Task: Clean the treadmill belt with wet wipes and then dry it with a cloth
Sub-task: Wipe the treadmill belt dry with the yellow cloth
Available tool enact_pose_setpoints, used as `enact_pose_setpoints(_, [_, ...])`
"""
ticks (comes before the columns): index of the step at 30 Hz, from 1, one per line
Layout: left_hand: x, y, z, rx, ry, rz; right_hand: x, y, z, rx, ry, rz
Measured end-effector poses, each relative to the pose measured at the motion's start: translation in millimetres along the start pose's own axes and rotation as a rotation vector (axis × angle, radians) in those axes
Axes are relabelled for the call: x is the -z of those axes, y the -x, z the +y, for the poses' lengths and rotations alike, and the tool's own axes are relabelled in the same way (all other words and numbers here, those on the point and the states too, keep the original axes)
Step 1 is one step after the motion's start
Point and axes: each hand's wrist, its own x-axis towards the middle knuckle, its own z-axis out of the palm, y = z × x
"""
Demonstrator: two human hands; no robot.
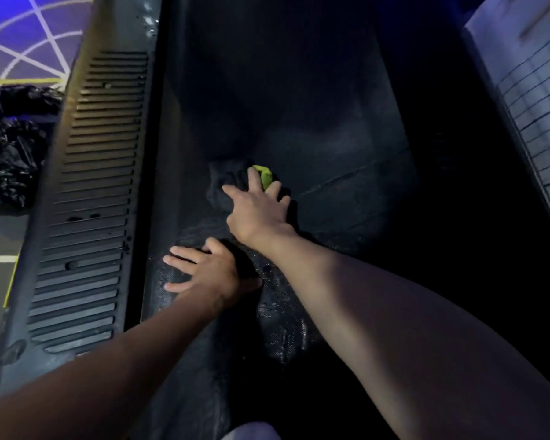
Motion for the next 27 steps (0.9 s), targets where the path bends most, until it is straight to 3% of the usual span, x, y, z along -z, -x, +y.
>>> enact_pose_setpoints(3, [-4, -1, 0, -0.097, -0.102, 0.062, 9, 9, 36, -0.064, -0.015, 0.023])
enact_pose_setpoints(6, [-4, 4, 7, -0.466, -0.314, 0.155, 20, 21, 81, -0.166, -0.034, 0.042])
enact_pose_setpoints(8, [-3, 8, 16, -0.573, -0.377, 0.131, 26, 33, 114, -0.234, -0.054, 0.060])
enact_pose_setpoints(14, [-15, 16, 36, -0.436, -0.457, -0.040, 49, 70, 208, -0.421, -0.055, 0.093])
enact_pose_setpoints(18, [-14, 15, 33, -0.437, -0.446, -0.077, 50, 80, 229, -0.514, -0.041, 0.110])
enact_pose_setpoints(24, [-13, 10, -3, -0.497, -0.070, 0.062, 43, 77, 217, -0.586, -0.060, 0.169])
enact_pose_setpoints(27, [-13, 14, -28, -0.421, -0.172, 0.261, 37, 70, 201, -0.586, -0.025, 0.174])
